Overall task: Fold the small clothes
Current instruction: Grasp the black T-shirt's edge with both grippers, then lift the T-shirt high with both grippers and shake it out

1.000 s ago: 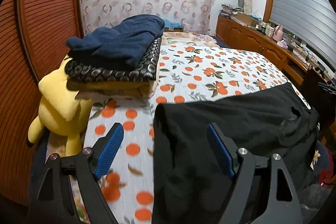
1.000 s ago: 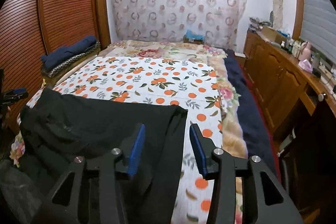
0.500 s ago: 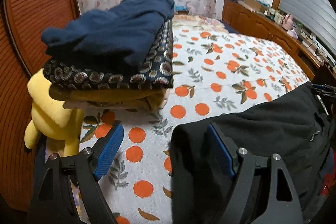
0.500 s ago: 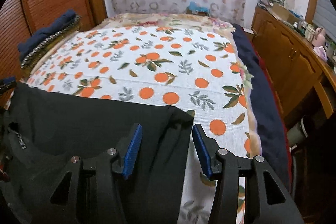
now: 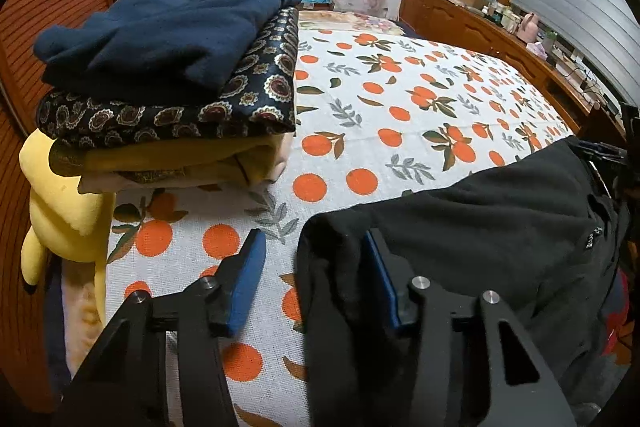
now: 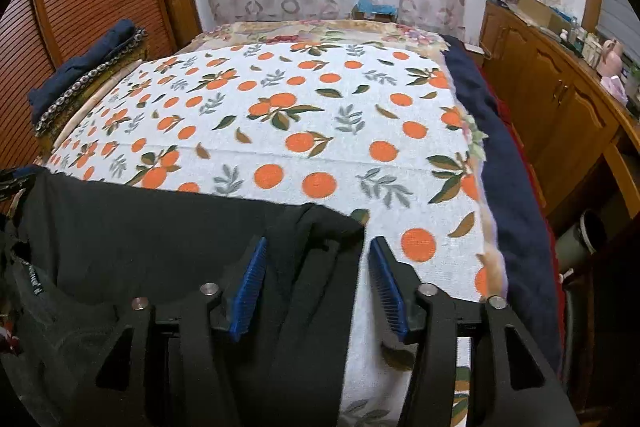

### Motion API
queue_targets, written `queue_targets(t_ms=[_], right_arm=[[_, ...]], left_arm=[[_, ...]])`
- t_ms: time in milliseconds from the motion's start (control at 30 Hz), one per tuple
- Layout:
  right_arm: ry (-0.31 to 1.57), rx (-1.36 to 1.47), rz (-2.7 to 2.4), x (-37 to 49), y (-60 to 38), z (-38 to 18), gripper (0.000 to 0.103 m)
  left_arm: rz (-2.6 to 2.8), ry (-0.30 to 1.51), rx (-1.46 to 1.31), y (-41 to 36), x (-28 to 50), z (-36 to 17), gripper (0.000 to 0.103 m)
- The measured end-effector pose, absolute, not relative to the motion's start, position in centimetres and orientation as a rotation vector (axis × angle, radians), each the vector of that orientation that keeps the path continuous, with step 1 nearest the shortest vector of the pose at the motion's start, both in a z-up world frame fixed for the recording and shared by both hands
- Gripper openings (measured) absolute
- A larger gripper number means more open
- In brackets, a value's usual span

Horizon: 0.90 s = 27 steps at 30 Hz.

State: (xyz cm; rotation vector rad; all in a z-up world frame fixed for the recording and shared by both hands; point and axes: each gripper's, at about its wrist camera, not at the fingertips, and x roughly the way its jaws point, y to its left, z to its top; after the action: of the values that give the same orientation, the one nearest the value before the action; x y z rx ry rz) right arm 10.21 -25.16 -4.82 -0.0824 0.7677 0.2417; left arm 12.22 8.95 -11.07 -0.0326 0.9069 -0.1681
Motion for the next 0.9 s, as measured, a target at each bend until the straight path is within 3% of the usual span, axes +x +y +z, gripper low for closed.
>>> queue_targets(t_ms=[167,233,267,333,400,533,900], right_arm=[[0.765,-0.074,0.243,10.5,-25.1,-5.0,0.064],[0.763,-0.081,0.258,10.4,-24.8,-5.1,0.063],[0.760,-0.088,0.269,10.2,-24.5,-5.1,0.059],[0.757,-0.093,0.294,9.8,-24.0,-5.2,0.028],[0.754,-0.108,0.335,8.9,-23.2,-5.2,0.012],[0.690,-0.123,0.283,6.4,-22.8,-4.1,0.009],[0.369,-0.132,0.317,-7.3,-24.7,10.3,0.009]], left_arm=[[-0.189,0.906,-0.027,8.8,12.2,-11.0,0.042],[-0.216,0.907,-0.032,8.7,12.2,-11.0,0.027],[-0.231,0.908,-0.034,8.6,12.1,-11.0,0.023],[-0.242,0.907,-0.034,8.5,12.0,-11.0,0.014],[-0.238,0.895,-0.034,8.4,11.4,-10.7,0.011],[-0.212,0.761,-0.066,8.3,8.7,-7.3,0.009],[-0.268,0.390,-0.082,8.2,-0.4,8.2,0.009]])
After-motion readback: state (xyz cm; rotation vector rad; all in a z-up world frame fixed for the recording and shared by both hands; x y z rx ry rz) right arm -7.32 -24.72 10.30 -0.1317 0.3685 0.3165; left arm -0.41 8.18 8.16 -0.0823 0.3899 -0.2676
